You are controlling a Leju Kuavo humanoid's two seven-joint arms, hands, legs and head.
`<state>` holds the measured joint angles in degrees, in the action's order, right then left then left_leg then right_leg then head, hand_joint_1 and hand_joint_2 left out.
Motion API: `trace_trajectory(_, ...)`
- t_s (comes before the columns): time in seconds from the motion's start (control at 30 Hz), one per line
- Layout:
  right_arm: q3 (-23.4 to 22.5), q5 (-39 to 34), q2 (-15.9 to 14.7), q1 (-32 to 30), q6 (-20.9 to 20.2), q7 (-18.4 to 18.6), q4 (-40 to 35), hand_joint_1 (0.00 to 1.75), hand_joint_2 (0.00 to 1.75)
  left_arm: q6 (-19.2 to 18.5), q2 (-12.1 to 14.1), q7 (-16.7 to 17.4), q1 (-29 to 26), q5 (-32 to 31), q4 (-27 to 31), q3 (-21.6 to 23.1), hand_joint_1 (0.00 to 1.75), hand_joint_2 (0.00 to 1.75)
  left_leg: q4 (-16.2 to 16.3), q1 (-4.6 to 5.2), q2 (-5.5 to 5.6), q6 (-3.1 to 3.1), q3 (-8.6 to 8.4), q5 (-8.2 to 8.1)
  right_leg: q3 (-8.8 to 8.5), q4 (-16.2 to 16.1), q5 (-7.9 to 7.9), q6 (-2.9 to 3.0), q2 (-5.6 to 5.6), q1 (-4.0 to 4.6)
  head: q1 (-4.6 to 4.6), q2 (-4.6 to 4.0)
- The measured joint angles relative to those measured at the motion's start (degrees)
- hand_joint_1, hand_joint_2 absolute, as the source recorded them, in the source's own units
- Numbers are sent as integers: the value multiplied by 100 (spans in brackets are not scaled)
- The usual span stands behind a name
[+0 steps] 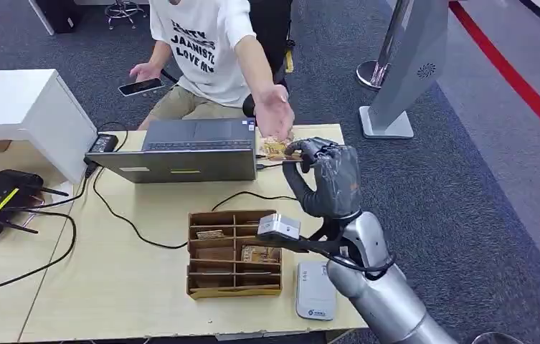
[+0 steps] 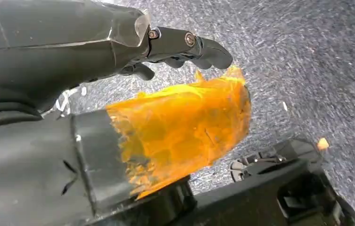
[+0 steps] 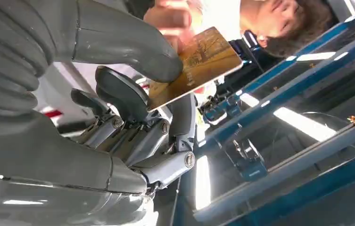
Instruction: Pass the card to the sensor for recognition and then transmit it.
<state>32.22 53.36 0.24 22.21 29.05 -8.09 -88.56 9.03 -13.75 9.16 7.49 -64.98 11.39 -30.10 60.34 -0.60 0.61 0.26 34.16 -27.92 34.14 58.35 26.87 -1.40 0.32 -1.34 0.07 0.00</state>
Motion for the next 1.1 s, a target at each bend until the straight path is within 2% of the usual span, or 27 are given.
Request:
trace_trajectory(0.13,35,214,42,85,31,87,214,169,175,-35,-11,33,3,-2,0,33,0,0,0,0,1,0,2,0,1,0,0,0,-1,0,0,0)
trace_trajectory(0.2,61,273,52,131,26,114,304,152,175,-48,-13,33,3,-2,0,57,0,0,0,0,1,-1,2,-1,1,0,0,0,0,0,-2,0)
trace_trajectory(0.3,181,509,59,250,-57,210,552,152,175,-103,-17,35,15,2,0,85,0,0,0,0,0,-1,1,-1,3,0,1,0,1,0,-2,0)
trace_trajectory(0.6,313,555,63,336,-96,238,922,152,175,-118,-20,50,30,4,0,153,0,0,0,0,2,-1,3,-1,3,0,1,0,-2,0,-2,0)
trace_trajectory(0.63,317,555,63,339,-96,238,935,66,175,-118,-17,50,32,4,0,153,0,0,0,0,2,-1,3,-1,3,0,1,0,-2,0,0,0)
trace_trajectory(0.67,323,555,68,342,-96,238,955,9,175,-118,-20,50,34,4,0,153,0,0,0,0,2,-1,4,-2,3,0,1,0,-2,0,0,0)
trace_trajectory(0.7,328,555,74,342,-96,238,970,0,175,-118,-20,50,35,4,0,155,0,0,0,0,2,-1,4,-2,4,0,1,0,-2,0,0,0)
trace_trajectory(0.77,347,444,76,354,-287,264,1001,0,175,-118,-20,50,36,20,0,155,0,0,0,0,2,0,4,-3,4,0,1,0,-2,0,0,0)
trace_trajectory(0.8,372,299,76,362,-497,271,1020,0,0,-118,-20,50,36,39,0,155,0,0,0,0,2,1,4,-3,4,0,1,0,-1,0,-2,0)
trace_trajectory(0.9,437,-345,79,368,-973,137,1108,0,0,-116,-20,50,35,125,0,155,0,0,0,0,2,1,5,-2,4,-1,1,0,-2,0,0,0)
trace_trajectory(1.1,575,-1996,120,248,-1654,-478,1126,0,0,-72,-13,33,29,319,0,151,0,0,0,0,2,0,4,-2,4,0,1,0,-2,0,-2,0)
